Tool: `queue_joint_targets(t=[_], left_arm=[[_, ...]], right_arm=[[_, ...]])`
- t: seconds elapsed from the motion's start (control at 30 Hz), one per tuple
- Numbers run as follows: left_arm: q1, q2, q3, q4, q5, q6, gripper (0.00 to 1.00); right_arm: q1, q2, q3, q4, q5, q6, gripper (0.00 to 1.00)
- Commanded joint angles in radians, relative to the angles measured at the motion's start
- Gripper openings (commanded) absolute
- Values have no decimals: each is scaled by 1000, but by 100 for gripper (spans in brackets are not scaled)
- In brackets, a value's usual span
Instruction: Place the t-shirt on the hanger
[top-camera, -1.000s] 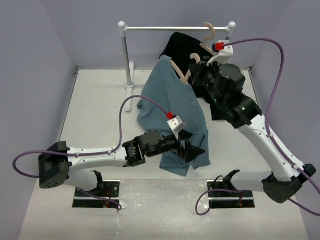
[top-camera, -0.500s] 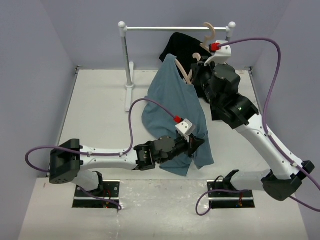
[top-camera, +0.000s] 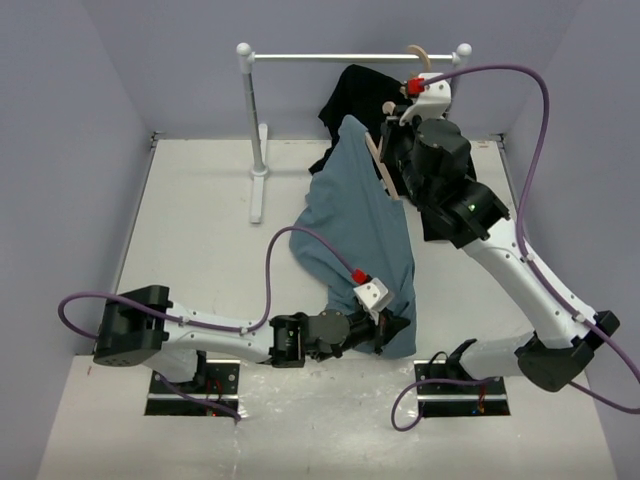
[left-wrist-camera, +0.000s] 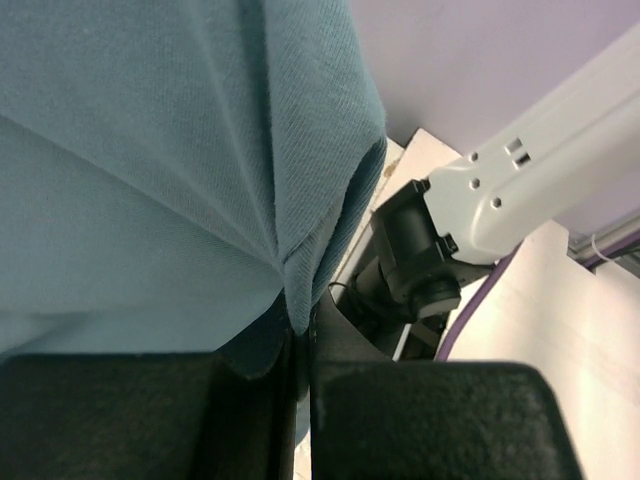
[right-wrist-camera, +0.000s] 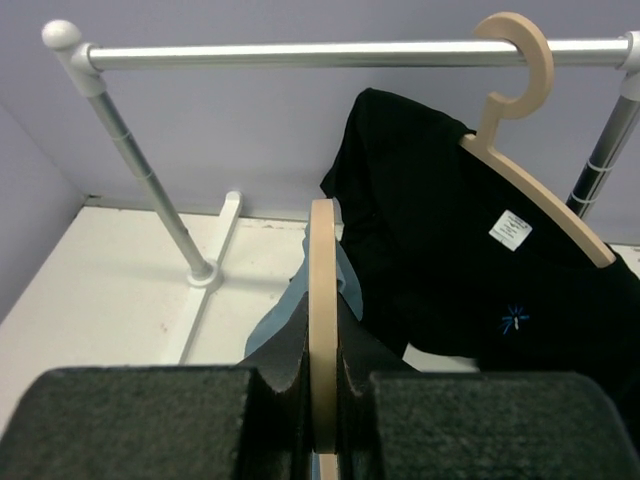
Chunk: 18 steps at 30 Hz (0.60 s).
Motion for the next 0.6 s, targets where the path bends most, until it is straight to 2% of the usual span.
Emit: queue_joint_targets(t=[0.0,0.13,0.17,0.2,0.23,0.27,0.33,0.4,0.43,0.53,0.57], left_arm=[[-38,-25,-31,5,23,-22,0],[-38,-38,-33,-26,20,-25,0],[-38,-37,-31,-36,18,-28,4],[-38,-36,-21,-53,8,-32,43],[-38,-39,-7,-99,-28,-42,91],[-38,-49,-4,-143,-61,-44,100],[-37,-107,40,-389,-278,-118,100],[-34,-169,93,-716,-499,-282,100],[-34,-193,131,-940,-597,-427,100],[-32,-304,156,-1229,-657,-619,100],[-33,-341,157,-1304,-651,-638,100]], right_arm=[[-10,-5,5,197,51,-32,0],[-12,2,24,199,57,-41,0],[-13,6,28,199,53,-40,0],[-15,10,32,199,42,-41,0],[-15,17,38,200,33,-42,0],[-15,23,40,204,24,-45,0],[-27,40,25,249,-20,-68,0],[-52,51,-9,313,-85,-79,0],[-73,55,-25,361,-125,-76,0],[-119,97,-33,428,-184,-65,0],[-133,115,-26,445,-197,-60,0]])
